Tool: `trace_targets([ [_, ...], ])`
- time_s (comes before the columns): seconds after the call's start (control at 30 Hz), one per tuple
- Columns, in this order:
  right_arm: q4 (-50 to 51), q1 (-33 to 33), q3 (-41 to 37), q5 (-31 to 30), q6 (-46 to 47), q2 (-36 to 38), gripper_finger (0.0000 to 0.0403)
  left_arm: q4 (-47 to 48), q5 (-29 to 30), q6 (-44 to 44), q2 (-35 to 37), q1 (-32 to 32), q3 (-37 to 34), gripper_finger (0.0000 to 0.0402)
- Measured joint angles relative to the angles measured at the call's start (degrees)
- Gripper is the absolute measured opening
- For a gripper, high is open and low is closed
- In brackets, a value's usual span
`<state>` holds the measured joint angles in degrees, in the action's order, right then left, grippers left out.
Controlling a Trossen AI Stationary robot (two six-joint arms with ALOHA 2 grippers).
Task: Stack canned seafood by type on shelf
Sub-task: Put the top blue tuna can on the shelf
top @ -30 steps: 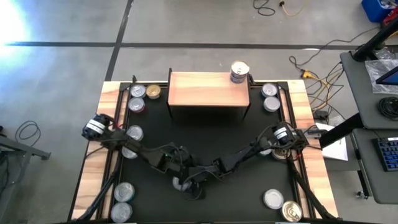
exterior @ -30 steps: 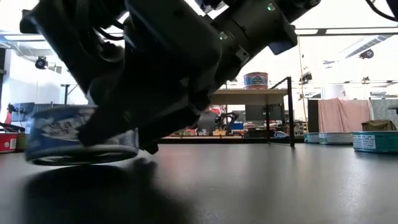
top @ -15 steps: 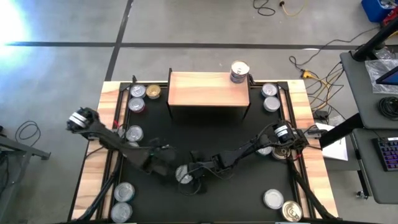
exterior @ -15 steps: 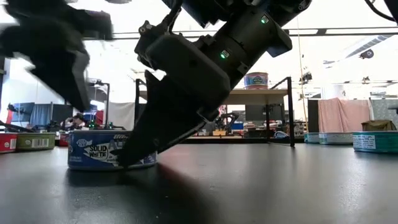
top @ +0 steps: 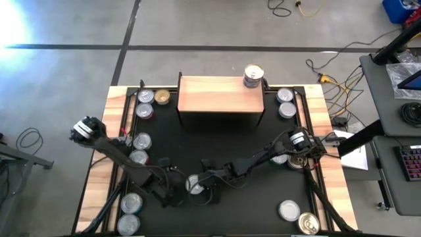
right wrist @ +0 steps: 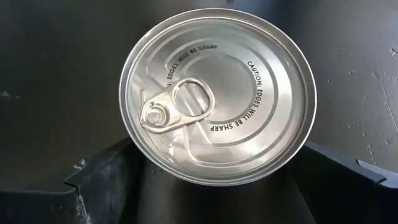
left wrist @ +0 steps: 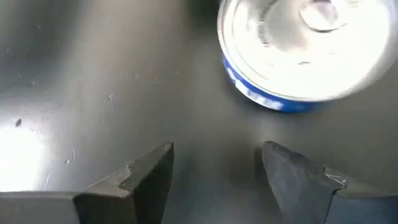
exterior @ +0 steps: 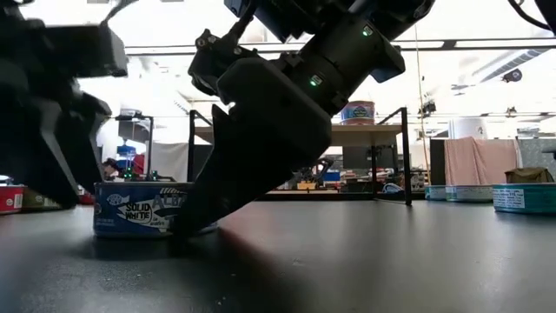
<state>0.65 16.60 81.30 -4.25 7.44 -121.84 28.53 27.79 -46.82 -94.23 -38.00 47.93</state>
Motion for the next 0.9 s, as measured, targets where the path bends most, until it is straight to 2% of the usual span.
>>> trace_targets([
  [0.17, -0.5, -0.1, -0.1, 0.2, -1.3, -0.1, 0.0384, -6.9, 0.5, 5.2, -6.4, 3.2, 1.8, 0.0231],
  [0.27, 0.5, 0.0, -0.1, 0.2, -2.5, -0.1, 0.0384, -7.3, -0.2, 6.3, -8.9, 5.0, 3.7, 0.0231],
  [0.47, 2.5, 0.1, 0.6, 0.0, 0.8, 0.2, 0.0385, -6.7, 0.2, 6.5, -9.0, 5.6, 4.9, 0.0231],
  [0.57, 6.0, 0.2, 1.9, -2.2, 1.0, 0.2, 0.0385, -6.1, 0.4, 5.0, -8.9, 5.3, 4.9, 0.0231],
  [0.7, 6.7, 0.3, 1.9, -2.2, 1.1, 0.1, 0.0384, -6.0, 0.7, 2.7, -8.4, 5.0, 4.9, 0.0231],
  [0.8, 6.5, 0.3, 1.9, -2.3, 0.7, 0.0, 0.0384, -2.6, -0.5, 0.0, -7.0, 4.6, 5.2, 0.0231],
  [0.9, 7.5, -0.3, 2.0, -2.2, 2.9, 0.0, 0.0384, 5.8, -1.4, -6.0, -4.2, 2.1, 5.0, 0.0231],
])
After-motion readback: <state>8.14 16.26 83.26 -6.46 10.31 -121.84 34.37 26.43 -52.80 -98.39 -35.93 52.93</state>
